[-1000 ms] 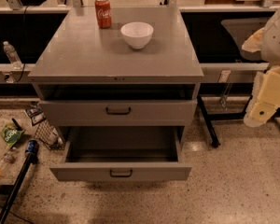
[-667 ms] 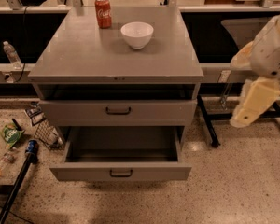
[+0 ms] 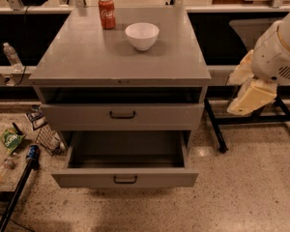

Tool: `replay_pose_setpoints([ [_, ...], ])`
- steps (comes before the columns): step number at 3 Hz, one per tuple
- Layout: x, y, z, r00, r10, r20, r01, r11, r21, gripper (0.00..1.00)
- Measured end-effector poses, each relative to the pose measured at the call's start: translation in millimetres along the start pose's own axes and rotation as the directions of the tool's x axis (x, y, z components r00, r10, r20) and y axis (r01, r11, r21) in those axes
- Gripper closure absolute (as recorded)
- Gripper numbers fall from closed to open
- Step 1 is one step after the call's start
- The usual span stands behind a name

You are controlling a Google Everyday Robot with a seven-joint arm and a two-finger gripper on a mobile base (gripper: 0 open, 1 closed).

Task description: Close middle drawer

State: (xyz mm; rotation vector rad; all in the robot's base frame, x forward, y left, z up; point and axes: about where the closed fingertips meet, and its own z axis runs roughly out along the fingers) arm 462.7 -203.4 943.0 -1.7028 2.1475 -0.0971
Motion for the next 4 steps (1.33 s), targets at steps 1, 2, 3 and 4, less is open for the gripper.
replay_pose_setpoints([
  [1,0.4,4.7,23.6,0.998,0.037,0.042,-0.036,0.9992,-0.019,0.35],
  [2,-0.3,13.1,79.5,0.992,0.078,0.097,-0.074,0.9961,-0.049,0.59],
  [3,-8.1,30.3,141.5,0.983,0.060,0.173,-0.048,0.9958,-0.078,0.82],
  [4,-17.6,52.3,214.1,0.972,-0.015,0.234,0.034,0.9964,-0.077,1.00],
])
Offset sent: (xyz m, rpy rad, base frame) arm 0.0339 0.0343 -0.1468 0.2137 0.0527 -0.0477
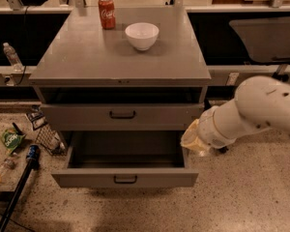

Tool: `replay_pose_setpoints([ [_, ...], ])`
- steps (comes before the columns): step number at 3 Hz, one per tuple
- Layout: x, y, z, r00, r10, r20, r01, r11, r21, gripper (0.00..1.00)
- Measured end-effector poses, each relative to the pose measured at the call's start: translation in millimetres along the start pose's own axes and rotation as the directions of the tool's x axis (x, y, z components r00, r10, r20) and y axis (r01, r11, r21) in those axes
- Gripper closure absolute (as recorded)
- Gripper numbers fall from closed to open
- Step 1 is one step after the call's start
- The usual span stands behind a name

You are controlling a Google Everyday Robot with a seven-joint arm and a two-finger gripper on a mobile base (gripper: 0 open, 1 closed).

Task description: Close middle drawer

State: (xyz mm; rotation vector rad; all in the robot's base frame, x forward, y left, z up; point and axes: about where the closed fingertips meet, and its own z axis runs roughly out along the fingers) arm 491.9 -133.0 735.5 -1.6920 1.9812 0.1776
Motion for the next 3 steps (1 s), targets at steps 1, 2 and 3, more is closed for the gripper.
replay_pose_setpoints([
  [1,-5.1,-15.5,10.1,1.000,-0.012,0.028,0.010,0.9977,0.067,1.00],
  [2,-5.2,-16.0,9.6,1.000,-0.012,0.028,0.010,0.9976,0.069,1.00],
  [3,11.7,-5.9,42.0,0.996,0.047,0.081,-0.052,0.9971,0.055,1.00],
])
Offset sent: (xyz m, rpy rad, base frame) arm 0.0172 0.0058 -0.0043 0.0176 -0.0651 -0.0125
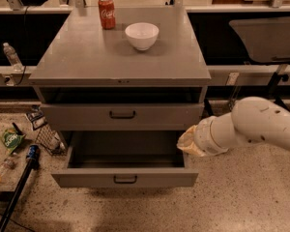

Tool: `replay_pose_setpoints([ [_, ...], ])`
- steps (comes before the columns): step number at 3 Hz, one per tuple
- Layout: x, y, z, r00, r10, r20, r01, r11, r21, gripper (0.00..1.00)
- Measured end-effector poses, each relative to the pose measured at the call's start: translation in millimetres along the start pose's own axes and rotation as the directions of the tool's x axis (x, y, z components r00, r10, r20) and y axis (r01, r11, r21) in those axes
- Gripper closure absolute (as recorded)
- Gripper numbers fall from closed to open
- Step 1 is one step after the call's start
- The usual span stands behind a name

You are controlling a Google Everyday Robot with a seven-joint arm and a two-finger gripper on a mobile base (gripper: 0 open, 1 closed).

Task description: Close middle drawer

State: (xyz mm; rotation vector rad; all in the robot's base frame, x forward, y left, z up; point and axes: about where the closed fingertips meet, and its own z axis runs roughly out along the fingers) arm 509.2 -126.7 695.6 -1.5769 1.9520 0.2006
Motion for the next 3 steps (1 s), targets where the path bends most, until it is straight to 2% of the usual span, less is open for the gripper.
replay_pose_setpoints([
  [1,34.5,27.7,59.8,0.994,0.070,0.088,-0.068,0.9974,-0.026,1.00],
  [2,61.9,52.4,127.1,0.984,0.084,0.160,-0.076,0.9956,-0.055,1.00],
  [3,63.3,55.5,130.2,0.983,0.092,0.160,-0.082,0.9945,-0.065,1.00],
])
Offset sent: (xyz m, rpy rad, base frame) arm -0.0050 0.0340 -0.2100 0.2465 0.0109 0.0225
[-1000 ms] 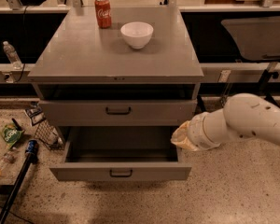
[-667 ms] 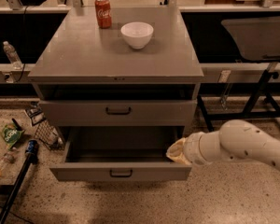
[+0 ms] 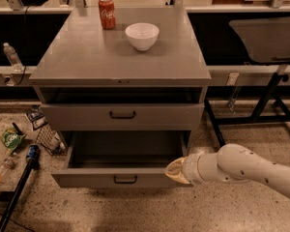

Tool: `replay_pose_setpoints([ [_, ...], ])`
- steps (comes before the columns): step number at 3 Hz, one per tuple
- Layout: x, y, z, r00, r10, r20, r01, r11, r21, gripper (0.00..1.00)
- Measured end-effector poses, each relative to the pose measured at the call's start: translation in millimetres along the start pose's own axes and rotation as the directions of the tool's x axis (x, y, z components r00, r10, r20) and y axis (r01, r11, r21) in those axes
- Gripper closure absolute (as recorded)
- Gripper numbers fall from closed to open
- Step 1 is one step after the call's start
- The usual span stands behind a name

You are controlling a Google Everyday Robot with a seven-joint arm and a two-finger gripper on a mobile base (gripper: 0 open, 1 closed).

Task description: Close middle drawer

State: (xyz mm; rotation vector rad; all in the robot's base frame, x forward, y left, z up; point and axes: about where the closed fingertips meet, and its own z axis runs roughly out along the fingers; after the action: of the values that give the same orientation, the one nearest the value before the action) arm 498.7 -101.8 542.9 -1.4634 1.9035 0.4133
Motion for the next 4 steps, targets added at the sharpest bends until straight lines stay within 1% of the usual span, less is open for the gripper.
replay_pose_setpoints([
  [1,22.4,11.3,21.2,0.999,0.046,-0.001,-0.046,0.9987,-0.024,1.00],
  [2,38.0,18.3,51.4,0.999,0.032,0.027,-0.031,0.9991,-0.030,1.00],
  [3,40.5,18.7,79.2,0.997,-0.070,0.031,0.070,0.9975,-0.006,1.00],
  [4,49.5,19.2,106.3,0.988,-0.153,0.017,0.153,0.9880,0.025,1.00],
])
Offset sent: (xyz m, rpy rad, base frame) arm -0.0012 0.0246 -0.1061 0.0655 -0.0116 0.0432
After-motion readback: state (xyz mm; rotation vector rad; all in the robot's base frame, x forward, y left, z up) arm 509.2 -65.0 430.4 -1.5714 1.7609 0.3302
